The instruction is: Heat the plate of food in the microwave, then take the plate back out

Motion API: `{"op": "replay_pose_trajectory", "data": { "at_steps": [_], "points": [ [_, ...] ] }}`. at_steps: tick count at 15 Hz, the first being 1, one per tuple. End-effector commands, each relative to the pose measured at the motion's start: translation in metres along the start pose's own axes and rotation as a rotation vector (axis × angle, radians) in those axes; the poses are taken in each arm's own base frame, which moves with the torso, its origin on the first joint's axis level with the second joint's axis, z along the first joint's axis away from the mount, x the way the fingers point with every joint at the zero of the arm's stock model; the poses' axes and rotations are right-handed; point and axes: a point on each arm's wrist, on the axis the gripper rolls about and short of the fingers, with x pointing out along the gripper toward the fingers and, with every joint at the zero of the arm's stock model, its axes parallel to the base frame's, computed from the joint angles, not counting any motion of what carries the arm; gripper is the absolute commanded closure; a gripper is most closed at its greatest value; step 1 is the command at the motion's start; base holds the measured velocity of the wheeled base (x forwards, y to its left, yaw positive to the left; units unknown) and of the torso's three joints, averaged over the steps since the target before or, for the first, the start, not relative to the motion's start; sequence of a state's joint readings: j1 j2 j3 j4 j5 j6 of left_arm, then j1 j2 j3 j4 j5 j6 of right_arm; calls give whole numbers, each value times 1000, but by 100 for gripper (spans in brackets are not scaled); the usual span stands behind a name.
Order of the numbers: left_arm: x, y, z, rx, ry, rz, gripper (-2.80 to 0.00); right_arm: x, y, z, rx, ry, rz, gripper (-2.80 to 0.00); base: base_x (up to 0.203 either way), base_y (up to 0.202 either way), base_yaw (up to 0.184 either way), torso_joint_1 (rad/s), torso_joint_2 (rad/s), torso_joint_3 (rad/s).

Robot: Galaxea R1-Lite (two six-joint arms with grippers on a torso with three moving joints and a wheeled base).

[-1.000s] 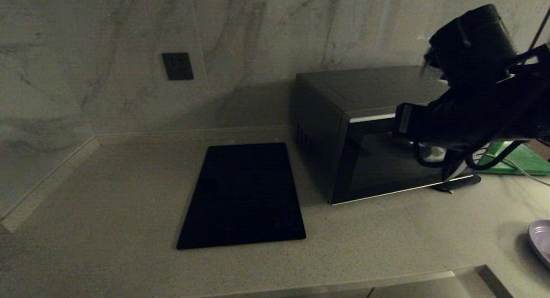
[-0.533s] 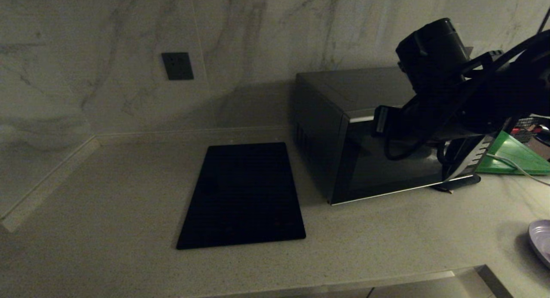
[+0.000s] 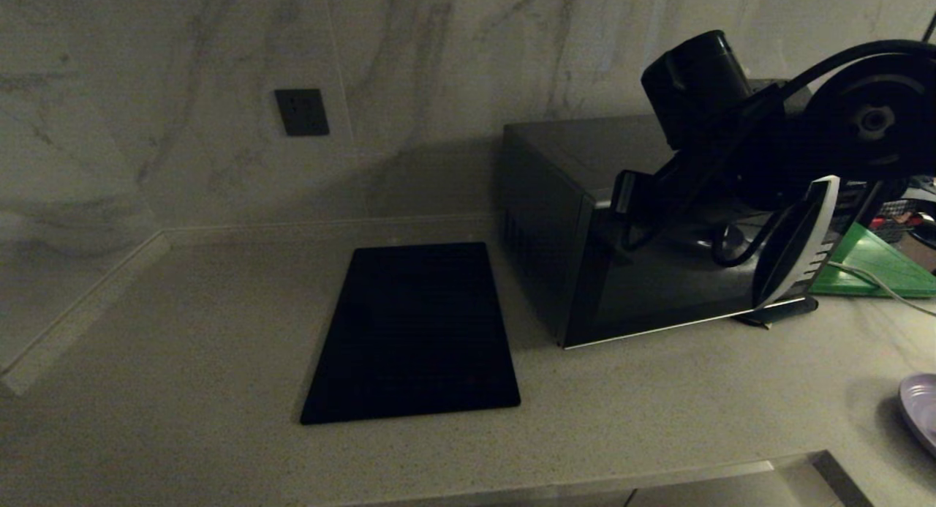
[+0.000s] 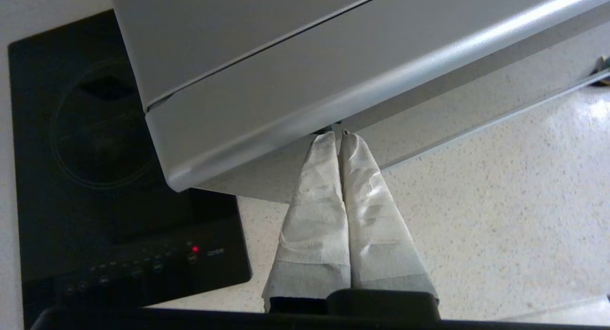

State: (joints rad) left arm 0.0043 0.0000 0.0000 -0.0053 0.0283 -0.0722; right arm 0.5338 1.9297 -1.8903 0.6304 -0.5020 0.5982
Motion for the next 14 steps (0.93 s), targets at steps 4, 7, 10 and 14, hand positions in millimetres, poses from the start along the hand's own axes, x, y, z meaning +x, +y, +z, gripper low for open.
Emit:
{"op": "replay_pose_trajectory", "data": {
  "at_steps": [4,7,10,14],
  "points": [
    [0,0,0,-1,1,1,0,22,12,-3,23,16,-13,0,0,0,0,0,0,0],
    [0,0,0,-1,1,1,0,30,16,-5,39,13,-6,0,0,0,0,0,0,0],
    [0,0,0,-1,1,1,0,34,20,-4,47,-9,12,0,0,0,0,0,0,0],
    [0,0,0,-1,1,1,0,37,25,0,36,-47,49,0,0,0,0,0,0,0]
  ]
}}
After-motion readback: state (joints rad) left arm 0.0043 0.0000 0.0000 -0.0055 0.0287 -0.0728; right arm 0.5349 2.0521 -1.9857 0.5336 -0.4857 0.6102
